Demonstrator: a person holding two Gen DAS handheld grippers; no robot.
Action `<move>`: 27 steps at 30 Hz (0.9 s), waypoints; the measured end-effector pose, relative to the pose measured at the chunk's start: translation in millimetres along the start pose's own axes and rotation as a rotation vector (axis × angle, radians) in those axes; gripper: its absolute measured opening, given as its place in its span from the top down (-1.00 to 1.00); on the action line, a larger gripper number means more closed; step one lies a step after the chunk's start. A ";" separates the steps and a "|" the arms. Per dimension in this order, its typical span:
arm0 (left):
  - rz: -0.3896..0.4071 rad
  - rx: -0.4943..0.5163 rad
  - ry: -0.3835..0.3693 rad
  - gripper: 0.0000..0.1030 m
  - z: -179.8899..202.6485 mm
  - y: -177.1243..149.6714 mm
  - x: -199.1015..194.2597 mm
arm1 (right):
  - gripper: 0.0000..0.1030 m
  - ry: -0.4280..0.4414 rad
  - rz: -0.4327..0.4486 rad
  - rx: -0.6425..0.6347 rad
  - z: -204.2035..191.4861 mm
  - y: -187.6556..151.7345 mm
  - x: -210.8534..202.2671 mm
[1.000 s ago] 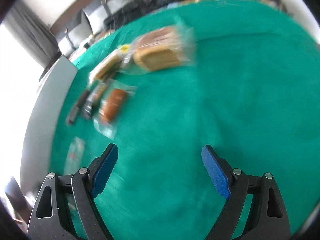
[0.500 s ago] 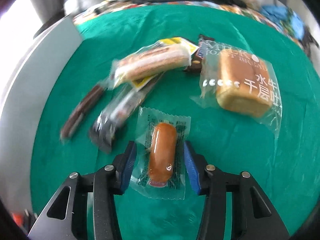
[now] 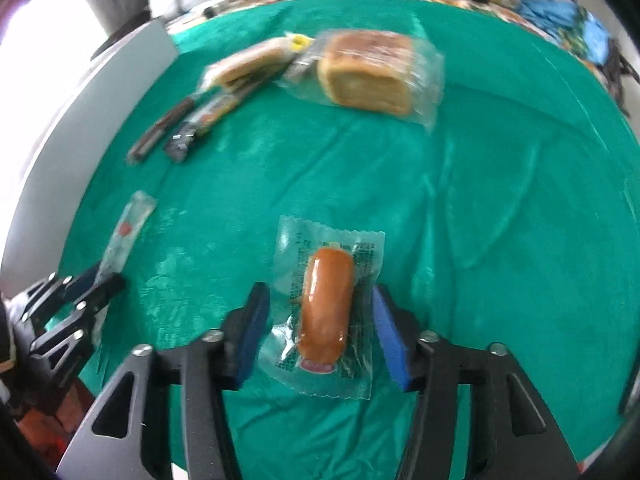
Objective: Organize snacks
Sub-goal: 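Close the right tool on the clear sausage packet, then carry both packets into the white box and open both tools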
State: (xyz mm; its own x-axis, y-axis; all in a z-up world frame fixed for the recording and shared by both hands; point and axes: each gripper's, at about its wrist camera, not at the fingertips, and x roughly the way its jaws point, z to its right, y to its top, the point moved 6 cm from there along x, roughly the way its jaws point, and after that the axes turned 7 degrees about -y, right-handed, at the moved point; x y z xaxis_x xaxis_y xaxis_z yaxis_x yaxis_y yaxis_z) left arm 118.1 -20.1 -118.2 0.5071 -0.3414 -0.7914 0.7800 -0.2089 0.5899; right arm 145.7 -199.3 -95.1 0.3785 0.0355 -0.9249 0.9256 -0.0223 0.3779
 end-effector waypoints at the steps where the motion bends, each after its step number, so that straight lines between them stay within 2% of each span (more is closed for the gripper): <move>1: 0.000 -0.015 -0.012 0.66 -1.9 -1.6 -2.3 | -0.37 0.002 -0.013 0.013 1.0 -0.9 2.9; 3: 0.005 -0.051 -0.039 0.66 -5.5 -4.2 -5.6 | -0.37 -0.026 0.002 -0.008 -2.8 -0.2 5.4; 4: 0.010 -0.076 -0.066 0.66 -7.3 -5.6 -8.2 | -0.25 -0.055 0.003 -0.035 -7.0 -1.3 6.5; 5: 0.017 -0.096 -0.091 0.66 -8.1 -6.0 -11.0 | 0.03 -0.106 0.014 -0.074 -10.2 -1.4 7.4; 6: 0.028 -0.111 -0.112 0.66 -8.1 -5.6 -14.9 | 0.07 -0.129 0.023 -0.085 -11.0 -1.9 6.3; 7: 0.040 -0.124 -0.130 0.66 -7.4 -4.0 -19.2 | 0.19 -0.124 0.018 -0.073 -11.2 -2.1 6.1; 9: 0.068 -0.154 -0.167 0.66 -4.9 0.3 -30.3 | 0.23 -0.094 0.023 -0.027 -8.8 -0.4 1.3; 13: 0.122 -0.223 -0.240 0.66 -1.4 13.5 -54.4 | 0.24 0.023 0.062 0.091 -0.7 13.8 -18.0; 17: 0.201 -0.318 -0.268 0.66 -25.2 34.2 -94.1 | 0.24 0.145 0.101 0.115 -31.2 47.2 -47.5; 20: 0.274 -0.372 -0.218 0.66 -63.5 49.4 -127.9 | 0.23 0.269 0.180 0.041 -93.8 87.0 -91.5; 24: 0.338 -0.456 -0.044 0.66 -149.1 56.2 -171.5 | 0.22 0.421 0.249 -0.099 -202.1 130.9 -146.2; 25: 0.338 -0.470 -0.019 0.64 -163.7 55.1 -176.5 | 0.15 0.456 0.265 -0.140 -235.6 144.7 -158.4; 26: 0.331 -0.489 0.029 0.64 -187.9 53.1 -184.3 | -0.02 0.473 0.279 -0.166 -258.2 135.8 -171.3; 27: 0.319 -0.501 0.072 0.56 -202.6 51.1 -188.2 | -0.09 0.496 0.302 -0.210 -289.4 143.0 -182.7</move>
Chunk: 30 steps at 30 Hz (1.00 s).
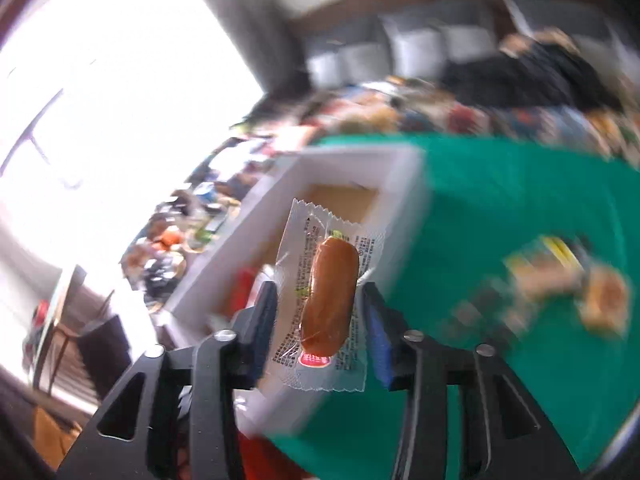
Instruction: Organize snacks
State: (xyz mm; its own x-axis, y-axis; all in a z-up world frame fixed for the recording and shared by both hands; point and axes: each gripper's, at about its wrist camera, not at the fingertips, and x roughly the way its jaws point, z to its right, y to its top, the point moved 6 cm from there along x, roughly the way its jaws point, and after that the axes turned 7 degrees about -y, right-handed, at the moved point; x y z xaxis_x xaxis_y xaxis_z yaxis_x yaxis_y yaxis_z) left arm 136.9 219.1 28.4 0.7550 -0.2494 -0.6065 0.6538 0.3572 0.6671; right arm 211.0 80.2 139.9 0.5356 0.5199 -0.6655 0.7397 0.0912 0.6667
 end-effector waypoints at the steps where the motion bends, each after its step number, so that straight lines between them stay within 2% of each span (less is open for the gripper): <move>1: -0.004 -0.003 0.069 0.31 -18.6 7.3 -3.4 | -0.17 0.008 0.009 -0.027 -16.3 10.2 6.7; 2: -0.006 -0.002 0.103 0.11 -29.4 10.1 -6.9 | -0.22 0.004 0.021 -0.050 -32.3 23.2 11.3; 3: 0.004 0.005 0.147 -0.24 -41.7 15.3 -13.8 | -0.22 -0.002 0.039 -0.053 -41.6 28.5 9.0; 4: 0.031 0.015 0.185 -0.45 -50.2 19.4 -23.4 | -0.23 0.002 0.060 -0.047 -46.7 33.8 5.5; 6: 0.077 0.034 0.221 -0.53 -59.5 23.8 -41.0 | -0.28 0.016 0.121 -0.025 -48.3 45.2 -11.3; 8: 0.103 0.042 0.223 -0.53 -58.1 27.0 -51.3 | -0.35 -0.008 0.190 -0.028 -43.8 43.8 -40.1; 11: 0.131 0.054 0.175 -0.54 -31.6 29.2 -51.8 | -0.43 -0.102 0.299 -0.068 -18.6 43.5 -72.8; 14: 0.114 0.129 0.074 -0.66 20.0 17.6 -39.6 | -0.49 -0.204 0.312 -0.098 21.3 31.6 -83.5; 17: 0.068 0.188 -0.027 -0.83 73.5 -5.9 -21.7 | -0.50 -0.324 0.250 -0.108 78.2 -6.8 -73.2; 19: -0.011 0.220 -0.105 -0.90 109.5 -38.9 4.1 | -0.49 -0.431 0.168 -0.096 131.3 -53.8 -56.1; 21: -0.104 0.240 -0.126 -0.90 130.7 -76.0 36.3 | -0.49 -0.520 0.086 -0.068 178.7 -103.7 -43.7; 23: -0.182 0.248 -0.122 -0.90 138.9 -108.8 67.2 | -0.49 -0.603 0.003 -0.015 228.3 -161.2 -35.6; 25: -0.283 0.266 -0.102 -0.89 141.8 -147.5 105.0 | -0.49 -0.649 -0.051 0.041 260.9 -204.4 -36.8; 26: -0.309 0.283 -0.089 -0.89 145.2 -158.9 115.3 | -0.49 -0.666 -0.067 0.069 274.0 -222.9 -38.0; 28: -0.351 0.351 -0.039 -0.89 146.4 -177.4 139.7 | -0.49 -0.691 -0.074 0.119 292.7 -246.9 -43.0; 30: -0.349 0.404 0.010 -0.89 146.6 -184.4 153.4 | -0.49 -0.709 -0.068 0.159 306.4 -259.4 -47.3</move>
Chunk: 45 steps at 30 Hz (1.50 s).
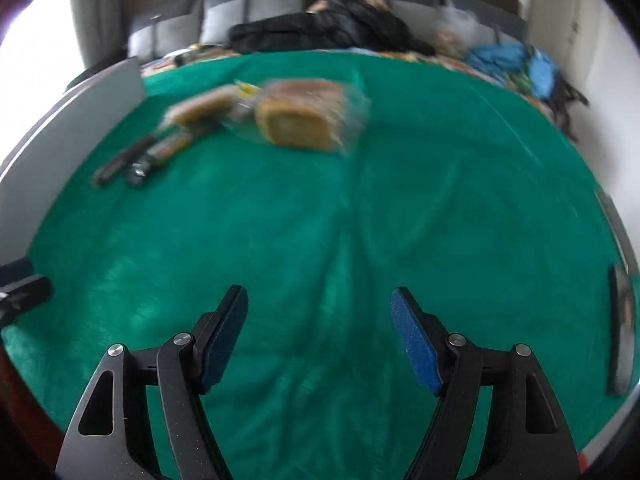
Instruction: Organize snacks
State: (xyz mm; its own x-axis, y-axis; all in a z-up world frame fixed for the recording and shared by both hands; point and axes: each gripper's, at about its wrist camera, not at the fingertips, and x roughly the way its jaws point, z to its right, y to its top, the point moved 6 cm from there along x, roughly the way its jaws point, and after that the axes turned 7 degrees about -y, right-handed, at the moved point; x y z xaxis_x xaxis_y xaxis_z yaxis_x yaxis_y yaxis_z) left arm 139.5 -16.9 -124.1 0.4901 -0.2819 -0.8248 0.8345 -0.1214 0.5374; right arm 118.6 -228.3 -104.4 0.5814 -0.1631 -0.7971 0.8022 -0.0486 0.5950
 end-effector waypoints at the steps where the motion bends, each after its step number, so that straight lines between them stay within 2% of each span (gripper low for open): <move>1: 0.005 0.009 0.025 -0.89 1.6 0.2 4.7 | -0.49 -0.007 -0.001 0.013 4.7 -1.4 2.7; 5: 0.023 -0.013 0.088 -0.90 -10.5 8.0 12.4 | -0.50 -0.023 0.005 0.041 9.8 -1.0 6.7; 7: 0.039 -0.019 0.096 -0.92 -13.4 9.8 14.4 | -0.49 -0.031 0.019 0.028 9.5 1.5 7.9; 10: 0.042 -0.014 0.095 -1.00 -16.8 9.0 14.6 | -0.51 -0.028 0.026 0.019 4.6 7.9 7.8; 13: 0.044 -0.011 0.093 -1.00 -16.6 9.5 15.1 | -0.57 -0.025 0.022 0.030 5.3 8.2 6.6; 36: 0.048 -0.008 0.089 -1.00 -16.8 13.1 18.6 | -0.59 -0.037 0.028 0.034 3.7 5.2 3.4; 39: 0.037 -0.003 0.082 -1.00 -16.3 13.3 18.6 | -0.59 -0.037 0.028 0.034 3.5 5.1 3.5; 41: -0.005 0.026 0.058 -1.00 -15.9 15.5 18.9 | -0.59 -0.036 0.028 0.034 3.1 4.9 3.2; 43: -0.051 0.032 0.019 -0.99 -19.1 24.4 20.9 | -0.60 -0.033 0.027 0.035 2.9 5.4 3.3; 45: -0.034 -0.012 -0.016 -0.99 -30.0 48.8 15.7 | -0.60 -0.031 0.028 0.034 2.7 5.4 2.5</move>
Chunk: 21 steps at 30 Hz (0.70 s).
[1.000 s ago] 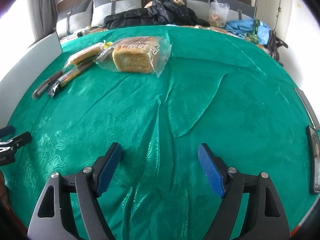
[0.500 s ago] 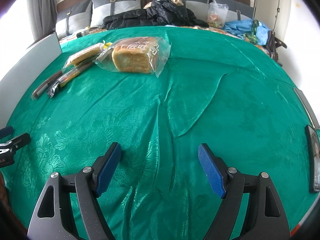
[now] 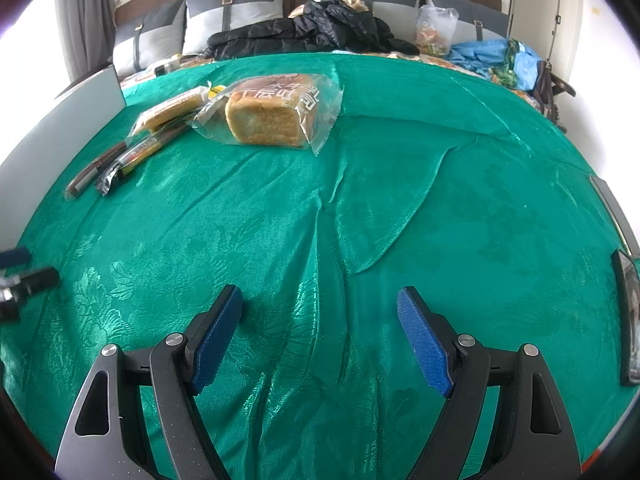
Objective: Organize snacks
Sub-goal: 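Grasp the brown wrapped bar with the left tool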
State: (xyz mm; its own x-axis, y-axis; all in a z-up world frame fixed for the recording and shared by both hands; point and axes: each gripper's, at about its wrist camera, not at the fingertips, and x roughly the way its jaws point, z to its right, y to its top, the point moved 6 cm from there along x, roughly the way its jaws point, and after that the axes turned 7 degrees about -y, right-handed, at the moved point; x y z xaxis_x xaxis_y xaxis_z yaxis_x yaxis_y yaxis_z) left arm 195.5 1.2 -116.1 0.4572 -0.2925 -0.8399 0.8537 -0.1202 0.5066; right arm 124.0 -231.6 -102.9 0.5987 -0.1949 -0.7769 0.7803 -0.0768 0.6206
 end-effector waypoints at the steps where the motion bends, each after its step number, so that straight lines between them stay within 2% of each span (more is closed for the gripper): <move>1: 0.021 -0.013 0.005 -0.99 -4.8 13.4 -3.6 | -0.60 0.001 0.000 0.000 -0.4 0.0 -0.3; 3: 0.054 -0.023 0.016 -0.99 -11.2 44.1 -7.4 | -0.61 0.003 0.000 0.000 -0.6 0.6 -0.5; 5: 0.042 -0.020 0.016 -0.99 -13.8 65.5 -1.2 | -0.61 0.003 0.000 0.000 -0.4 0.6 -0.4; 7: 0.005 -0.007 0.042 -0.87 -14.8 83.8 15.7 | -0.61 0.003 0.000 0.000 -0.7 0.6 -0.5; 9: -0.028 0.009 0.067 -0.64 -14.2 93.2 32.6 | -0.61 0.003 0.000 0.000 -0.6 0.5 -0.4; 11: -0.043 0.024 0.068 -0.48 -10.2 94.4 43.8 | -0.61 0.003 0.000 0.000 -1.0 0.5 -0.6; 12: -0.047 0.038 0.071 -0.32 -7.7 95.5 48.9 | -0.61 0.003 0.000 0.000 -0.7 0.4 -0.5; 13: -0.053 0.051 0.076 -0.02 -5.9 95.4 54.0 | -0.61 0.003 0.000 0.000 -0.7 0.4 -0.4; 14: -0.065 0.054 0.067 0.13 -4.7 93.9 59.5 | -0.61 0.002 0.000 0.000 -0.7 0.3 -0.4; 15: -0.076 0.043 0.042 0.44 -4.2 92.1 64.0 | -0.61 0.002 0.000 0.001 -0.9 0.3 -0.4; 17: -0.054 0.046 0.050 0.64 -3.5 84.5 58.8 | -0.61 0.002 0.000 0.001 -0.9 0.3 -0.3; 21: -0.037 0.025 0.041 0.66 -5.4 59.9 43.1 | -0.61 0.002 -0.001 0.001 -1.1 0.2 -0.2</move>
State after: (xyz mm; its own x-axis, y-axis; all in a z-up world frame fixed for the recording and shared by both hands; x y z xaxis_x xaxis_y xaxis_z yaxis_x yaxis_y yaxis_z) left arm 267.6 -13.5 -123.0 0.4356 -0.2487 -0.8651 0.8640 -0.1541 0.4794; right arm 124.3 -230.5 -102.7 0.5986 -0.1932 -0.7774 0.7804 -0.0783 0.6204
